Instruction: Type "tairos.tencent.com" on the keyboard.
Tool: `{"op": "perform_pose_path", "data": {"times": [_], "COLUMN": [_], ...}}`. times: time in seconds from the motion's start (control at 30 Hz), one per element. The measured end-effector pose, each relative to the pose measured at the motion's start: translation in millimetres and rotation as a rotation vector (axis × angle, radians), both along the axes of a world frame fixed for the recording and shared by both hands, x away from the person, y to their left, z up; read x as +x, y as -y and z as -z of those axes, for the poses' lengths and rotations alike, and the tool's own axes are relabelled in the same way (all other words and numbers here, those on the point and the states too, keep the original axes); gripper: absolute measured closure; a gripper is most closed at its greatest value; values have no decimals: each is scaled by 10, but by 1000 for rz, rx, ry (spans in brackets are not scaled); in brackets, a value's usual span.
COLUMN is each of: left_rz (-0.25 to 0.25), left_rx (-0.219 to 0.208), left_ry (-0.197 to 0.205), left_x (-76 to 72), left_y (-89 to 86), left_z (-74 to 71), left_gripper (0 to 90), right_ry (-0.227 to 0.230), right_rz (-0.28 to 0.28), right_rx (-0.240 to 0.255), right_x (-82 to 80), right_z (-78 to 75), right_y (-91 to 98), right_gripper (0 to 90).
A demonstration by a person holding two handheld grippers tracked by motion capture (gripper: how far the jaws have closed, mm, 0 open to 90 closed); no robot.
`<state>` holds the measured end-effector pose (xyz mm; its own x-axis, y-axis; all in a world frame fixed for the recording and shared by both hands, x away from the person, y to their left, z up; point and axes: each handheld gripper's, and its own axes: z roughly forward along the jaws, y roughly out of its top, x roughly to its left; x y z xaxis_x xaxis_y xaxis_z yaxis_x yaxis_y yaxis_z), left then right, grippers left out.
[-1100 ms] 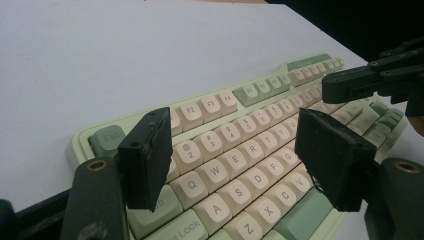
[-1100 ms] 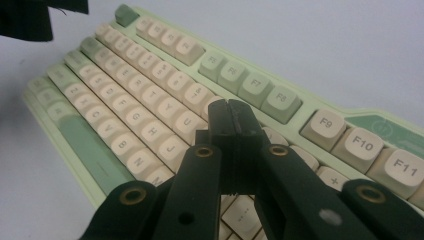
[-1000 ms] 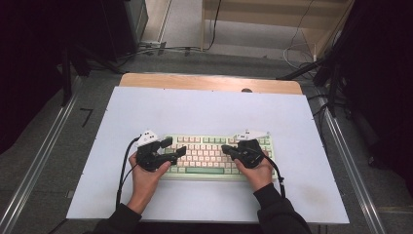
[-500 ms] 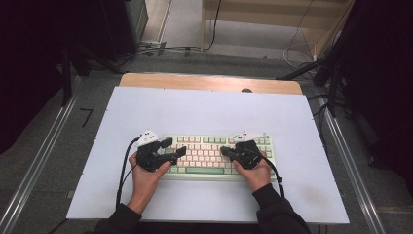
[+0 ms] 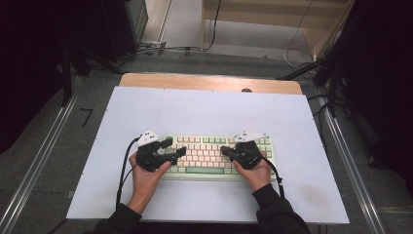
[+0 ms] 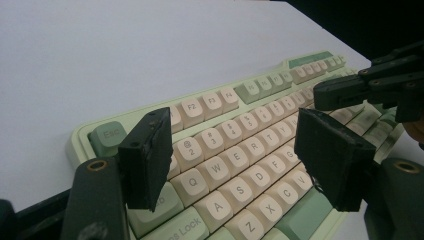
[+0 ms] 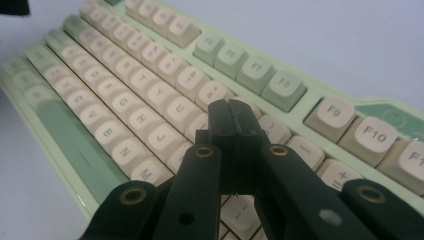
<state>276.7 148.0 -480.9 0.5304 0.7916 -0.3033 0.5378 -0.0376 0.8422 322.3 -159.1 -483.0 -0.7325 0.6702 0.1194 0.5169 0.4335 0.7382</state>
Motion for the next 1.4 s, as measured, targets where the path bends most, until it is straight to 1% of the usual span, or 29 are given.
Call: {"op": "perform_pose_path", "data": {"times": [0.07, 0.13, 0.27, 0.33, 0.37, 0.43, 0.53, 0.63, 0.77, 0.9, 1.4], "left_rz": [-1, -1, -1, -3, -4, -3, -4, -6, -7, -4, -2], "left_rx": [0, 2, 3, 2, 1, 1, 2, 5, 5, 6, 6], "left_ry": [-1, -1, -1, 0, 1, 1, 1, 2, 1, 1, -3], "left_x": [2, 3, 1, 1, 2, 2, 0, 2, 0, 2, 3], "left_y": [-3, -3, -2, -4, -5, -8, -8, -12, -14, -11, -13], "left_z": [1, 2, 1, 0, -1, -2, -2, -2, -4, -1, 2], "left_gripper": [322, 323, 322, 322, 322, 322, 321, 321, 321, 321, 322], "right_ry": [10, 22, 48, 47, 50, 38, 31, 15, 13, 12, 15], "right_rz": [5, 9, 26, 36, 37, 42, 55, 53, 55, 60, 62], "right_rx": [36, 64, 100, 116, 120, 126, 120, 122, 118, 120, 118], "right_x": [-13, -25, -40, -38, -34, -23, -14, -7, -4, 1, -7], "right_z": [-45, -83, -128, -141, -144, -145, -142, -136, -131, -128, -136], "right_y": [30, 60, 102, 124, 134, 148, 160, 157, 154, 158, 160], "right_gripper": [871, 836, 701, 646, 609, 533, 458, 397, 353, 332, 327]}}
